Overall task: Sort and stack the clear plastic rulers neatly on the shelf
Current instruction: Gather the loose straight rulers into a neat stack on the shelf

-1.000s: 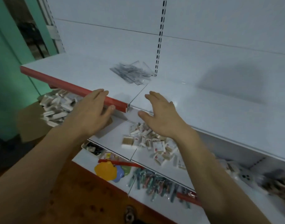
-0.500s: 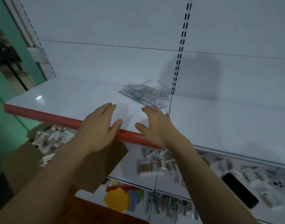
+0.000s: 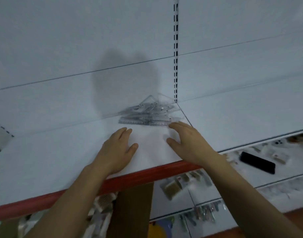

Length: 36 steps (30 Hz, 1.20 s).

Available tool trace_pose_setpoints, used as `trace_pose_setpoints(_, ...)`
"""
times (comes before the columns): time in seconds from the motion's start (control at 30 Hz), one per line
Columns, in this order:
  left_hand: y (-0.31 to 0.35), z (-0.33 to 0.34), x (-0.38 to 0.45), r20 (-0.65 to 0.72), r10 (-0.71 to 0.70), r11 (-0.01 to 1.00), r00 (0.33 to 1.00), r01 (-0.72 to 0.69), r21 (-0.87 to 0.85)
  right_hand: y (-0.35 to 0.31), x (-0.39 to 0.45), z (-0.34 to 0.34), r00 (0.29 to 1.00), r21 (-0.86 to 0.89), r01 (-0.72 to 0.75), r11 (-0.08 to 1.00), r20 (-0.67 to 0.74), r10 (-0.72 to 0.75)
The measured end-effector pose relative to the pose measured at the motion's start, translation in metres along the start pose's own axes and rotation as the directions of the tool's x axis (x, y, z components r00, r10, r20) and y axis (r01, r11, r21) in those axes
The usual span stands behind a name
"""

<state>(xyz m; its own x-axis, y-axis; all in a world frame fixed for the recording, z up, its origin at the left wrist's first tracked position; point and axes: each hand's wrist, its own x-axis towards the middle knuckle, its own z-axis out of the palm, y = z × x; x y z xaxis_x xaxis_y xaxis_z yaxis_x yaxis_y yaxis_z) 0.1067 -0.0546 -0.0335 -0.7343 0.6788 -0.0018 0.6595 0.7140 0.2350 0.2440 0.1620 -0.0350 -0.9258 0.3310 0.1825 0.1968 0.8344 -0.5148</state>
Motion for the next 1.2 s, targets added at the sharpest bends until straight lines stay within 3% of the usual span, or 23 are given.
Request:
trace_pose_setpoints(0.2, -0.019, -0.010, 0.053, -0.087, 0.203, 0.975, 0.975, -0.210, -0.075, -0.026, 0.004, 0.018, 0.987, -0.013, -0.141, 0.990, -0.082, 0.139)
trace_pose_setpoints(0.3, -0.006, -0.004, 0.076, -0.266, 0.298, 0.942, 0.917, -0.328, -0.075, -0.033, 0.004, 0.026, 0.976, -0.035, -0.189, 0.981, -0.116, 0.184)
trace_pose_setpoints(0.37, -0.004, 0.000, 0.091, -0.367, 0.311, 0.938, 0.877, -0.344, -0.028, -0.034, 0.008, 0.026, 0.967, -0.106, -0.234, 0.966, -0.126, 0.220)
trace_pose_setpoints(0.47, -0.016, 0.007, 0.107, -0.430, 0.234, 0.954, 0.872, -0.291, -0.072, -0.024, 0.021, 0.018, 0.966, -0.178, -0.255, 0.950, -0.091, 0.242)
trace_pose_setpoints(0.53, -0.023, 0.013, 0.114, -0.436, 0.182, 0.950, 0.881, -0.272, -0.152, -0.014, 0.035, 0.009, 0.972, -0.151, -0.230, 0.961, -0.076, 0.221)
trace_pose_setpoints(0.67, -0.023, 0.018, 0.113, -0.389, 0.280, 0.935, 0.878, -0.341, -0.096, -0.003, 0.071, 0.001, 0.980, -0.161, -0.168, 0.973, -0.132, 0.147)
trace_pose_setpoints(0.87, -0.024, 0.016, 0.116, -0.393, 0.250, 0.939, 0.885, -0.321, -0.125, -0.001, 0.123, 0.009, 0.994, -0.204, -0.063, 0.977, -0.097, 0.043)
trace_pose_setpoints(0.97, -0.025, 0.017, 0.117, -0.393, 0.255, 0.934, 0.883, -0.330, -0.136, 0.009, 0.129, 0.019, 0.996, -0.131, -0.042, 0.990, -0.078, 0.032)
trace_pose_setpoints(1.13, -0.025, 0.016, 0.122, -0.408, 0.239, 0.913, 0.881, -0.347, -0.214, 0.024, 0.129, 0.030, 0.978, 0.094, -0.030, 0.995, -0.202, 0.049)
trace_pose_setpoints(1.2, -0.028, 0.016, 0.122, -0.404, 0.243, 0.910, 0.882, -0.351, -0.220, 0.024, 0.129, 0.031, 0.979, 0.100, -0.021, 0.995, -0.198, 0.040)
